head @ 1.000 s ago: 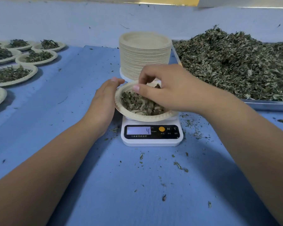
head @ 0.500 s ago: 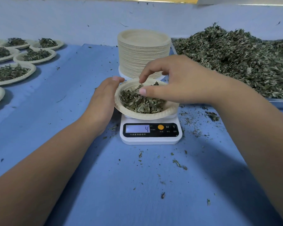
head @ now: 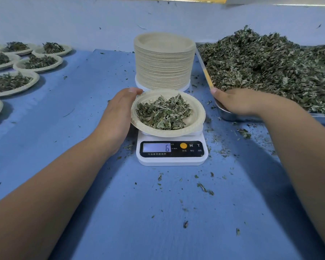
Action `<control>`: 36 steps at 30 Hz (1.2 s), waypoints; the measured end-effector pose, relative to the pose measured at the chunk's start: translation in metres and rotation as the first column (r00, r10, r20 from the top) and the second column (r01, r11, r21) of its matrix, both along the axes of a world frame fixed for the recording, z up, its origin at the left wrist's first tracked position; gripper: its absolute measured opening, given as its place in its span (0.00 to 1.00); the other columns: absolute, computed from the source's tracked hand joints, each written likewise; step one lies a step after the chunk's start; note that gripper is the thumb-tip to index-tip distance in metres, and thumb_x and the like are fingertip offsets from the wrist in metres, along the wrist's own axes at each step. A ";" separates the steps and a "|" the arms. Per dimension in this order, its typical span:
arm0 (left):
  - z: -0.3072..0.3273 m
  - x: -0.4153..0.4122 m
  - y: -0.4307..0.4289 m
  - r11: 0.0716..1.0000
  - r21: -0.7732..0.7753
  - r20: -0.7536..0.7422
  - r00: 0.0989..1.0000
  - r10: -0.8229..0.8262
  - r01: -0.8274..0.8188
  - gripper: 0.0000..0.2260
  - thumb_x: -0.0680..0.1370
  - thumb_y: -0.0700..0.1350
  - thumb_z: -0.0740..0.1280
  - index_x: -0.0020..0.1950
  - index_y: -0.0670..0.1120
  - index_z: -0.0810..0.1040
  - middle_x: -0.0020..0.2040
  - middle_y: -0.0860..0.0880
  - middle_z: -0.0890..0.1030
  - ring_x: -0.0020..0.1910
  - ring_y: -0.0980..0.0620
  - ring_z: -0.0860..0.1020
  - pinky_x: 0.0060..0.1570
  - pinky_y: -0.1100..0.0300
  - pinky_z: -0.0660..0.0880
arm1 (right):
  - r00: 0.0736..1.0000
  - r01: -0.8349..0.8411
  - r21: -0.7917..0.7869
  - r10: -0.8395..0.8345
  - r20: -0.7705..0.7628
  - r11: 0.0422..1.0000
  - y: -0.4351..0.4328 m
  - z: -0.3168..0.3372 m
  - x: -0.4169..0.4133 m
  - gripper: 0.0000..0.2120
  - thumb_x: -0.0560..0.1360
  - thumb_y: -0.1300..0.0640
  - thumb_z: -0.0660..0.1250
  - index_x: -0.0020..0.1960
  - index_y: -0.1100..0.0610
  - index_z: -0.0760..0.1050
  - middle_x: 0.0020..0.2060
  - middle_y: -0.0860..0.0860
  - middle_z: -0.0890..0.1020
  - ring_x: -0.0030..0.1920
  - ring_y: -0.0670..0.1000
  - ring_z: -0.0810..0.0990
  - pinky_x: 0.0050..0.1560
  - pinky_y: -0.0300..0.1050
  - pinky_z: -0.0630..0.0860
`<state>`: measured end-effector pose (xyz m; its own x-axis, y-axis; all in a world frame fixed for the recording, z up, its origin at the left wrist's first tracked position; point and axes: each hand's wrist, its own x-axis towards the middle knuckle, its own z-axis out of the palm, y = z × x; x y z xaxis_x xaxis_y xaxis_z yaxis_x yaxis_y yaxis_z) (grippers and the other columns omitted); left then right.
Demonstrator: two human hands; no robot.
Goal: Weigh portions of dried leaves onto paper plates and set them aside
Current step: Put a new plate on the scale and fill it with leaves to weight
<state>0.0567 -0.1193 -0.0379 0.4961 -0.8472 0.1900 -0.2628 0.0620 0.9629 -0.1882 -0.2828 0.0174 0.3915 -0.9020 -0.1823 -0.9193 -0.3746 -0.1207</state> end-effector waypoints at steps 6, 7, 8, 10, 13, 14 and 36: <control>-0.001 0.000 0.000 1.000 -0.007 0.021 1.000 0.014 -0.014 0.15 0.79 0.59 0.55 0.48 0.67 0.83 0.58 0.60 0.82 0.62 0.58 0.78 0.69 0.47 0.72 | 0.998 -0.027 0.034 0.029 -0.052 0.999 0.002 0.009 -0.001 0.45 0.77 0.27 0.37 0.60 0.60 0.78 0.60 0.63 0.78 0.56 0.58 0.75 0.63 0.55 0.66; -0.001 0.000 0.000 1.000 -0.007 0.016 1.000 0.014 -0.014 0.15 0.79 0.59 0.55 0.48 0.67 0.83 0.58 0.60 0.82 0.62 0.58 0.78 0.69 0.47 0.72 | 0.998 -0.022 0.028 0.024 -0.065 0.999 0.002 0.011 -0.002 0.46 0.77 0.28 0.37 0.64 0.61 0.76 0.65 0.63 0.76 0.57 0.58 0.73 0.66 0.55 0.65; -0.001 0.000 -0.001 1.000 -0.009 0.012 1.000 0.015 -0.015 0.15 0.79 0.59 0.56 0.48 0.67 0.83 0.58 0.60 0.82 0.62 0.58 0.78 0.69 0.47 0.72 | 0.996 -0.019 0.020 0.021 -0.082 1.000 0.003 0.012 -0.001 0.45 0.77 0.28 0.37 0.65 0.61 0.75 0.68 0.63 0.75 0.58 0.58 0.72 0.68 0.55 0.64; 0.000 0.000 -0.002 1.000 -0.008 0.019 1.000 0.019 -0.019 0.15 0.80 0.57 0.56 0.48 0.66 0.83 0.56 0.62 0.82 0.61 0.59 0.79 0.68 0.48 0.72 | 0.990 0.001 0.036 0.004 -0.142 0.999 0.006 0.014 0.000 0.46 0.76 0.27 0.37 0.73 0.58 0.70 0.75 0.60 0.68 0.70 0.60 0.69 0.74 0.56 0.59; -0.001 0.000 -0.004 1.000 -0.002 0.033 0.999 0.025 -0.025 0.15 0.80 0.57 0.56 0.48 0.66 0.83 0.54 0.64 0.82 0.60 0.61 0.78 0.68 0.50 0.72 | 0.981 -0.012 0.065 0.024 -0.193 0.998 0.010 0.016 0.004 0.47 0.76 0.26 0.36 0.80 0.58 0.59 0.80 0.57 0.59 0.79 0.59 0.58 0.77 0.56 0.54; -0.001 0.000 -0.004 1.000 -0.002 0.036 0.999 0.024 -0.024 0.15 0.79 0.58 0.56 0.48 0.66 0.83 0.55 0.64 0.82 0.60 0.61 0.78 0.68 0.50 0.72 | 0.981 -0.019 0.058 0.030 -0.190 0.998 0.010 0.017 0.006 0.47 0.76 0.26 0.37 0.80 0.59 0.60 0.80 0.57 0.60 0.79 0.59 0.60 0.76 0.56 0.55; -0.004 0.003 -0.005 1.000 -0.009 0.031 0.999 0.013 -0.013 0.15 0.78 0.60 0.54 0.48 0.68 0.82 0.54 0.67 0.81 0.58 0.65 0.78 0.62 0.57 0.72 | 0.993 -0.037 -0.133 0.022 -0.114 0.990 0.004 -0.001 0.017 0.36 0.81 0.31 0.46 0.32 0.59 0.68 0.31 0.56 0.73 0.34 0.55 0.73 0.36 0.46 0.66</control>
